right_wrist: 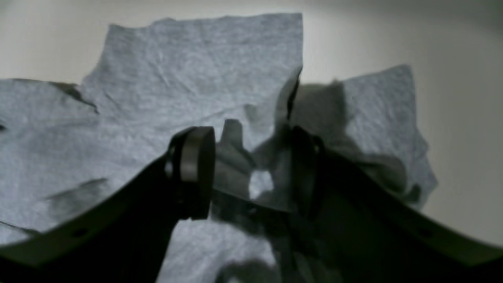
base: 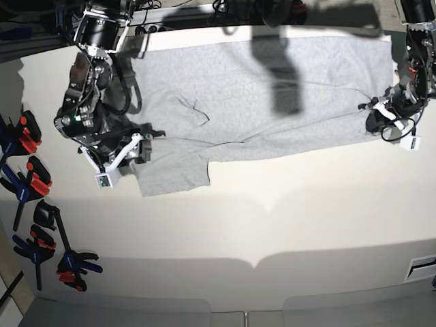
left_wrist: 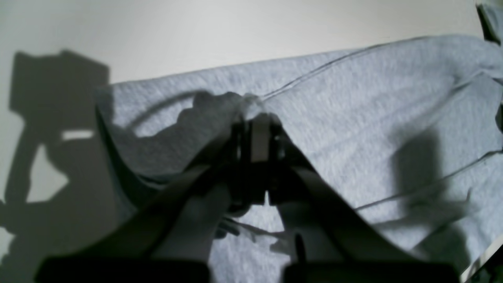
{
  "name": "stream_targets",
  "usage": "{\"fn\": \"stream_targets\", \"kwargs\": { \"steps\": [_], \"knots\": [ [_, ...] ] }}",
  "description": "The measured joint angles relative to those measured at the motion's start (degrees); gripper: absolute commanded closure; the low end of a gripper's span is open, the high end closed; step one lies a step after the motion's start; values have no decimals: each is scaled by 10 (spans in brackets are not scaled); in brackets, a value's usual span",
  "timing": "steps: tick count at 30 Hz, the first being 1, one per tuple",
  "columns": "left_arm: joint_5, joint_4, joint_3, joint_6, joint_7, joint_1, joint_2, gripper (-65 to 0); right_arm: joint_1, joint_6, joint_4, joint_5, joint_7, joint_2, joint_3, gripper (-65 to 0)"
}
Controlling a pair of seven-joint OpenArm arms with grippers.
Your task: Fold the T-shirt properly
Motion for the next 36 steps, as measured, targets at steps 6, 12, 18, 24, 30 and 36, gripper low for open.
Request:
{"fn": "stream_targets", "kwargs": {
  "steps": [6, 12, 18, 24, 30, 36],
  "knots": [
    [0, 0, 0, 0, 0, 0, 0, 0, 32, -1, -6, 4, 130, -2, 0, -290],
    [0, 0, 0, 0, 0, 0, 1, 0, 133, -3, -163, -61, 134, -11, -1, -290],
    [0, 0, 0, 0, 0, 0, 1, 0, 238, -17, -370, -135, 169, -10, -1, -290],
    [-1, 0, 0, 0, 0, 0, 1, 0, 259, -49, -494, -168, 236, -10, -1, -290],
    [0, 0, -1, 0, 0, 0, 1, 0, 272, -50, -535, -156, 237, -7, 1, -65],
    [0, 0, 0, 0, 0, 0, 1, 0, 267, -33, -503, -144, 181, -7, 1, 0]
  ]
}}
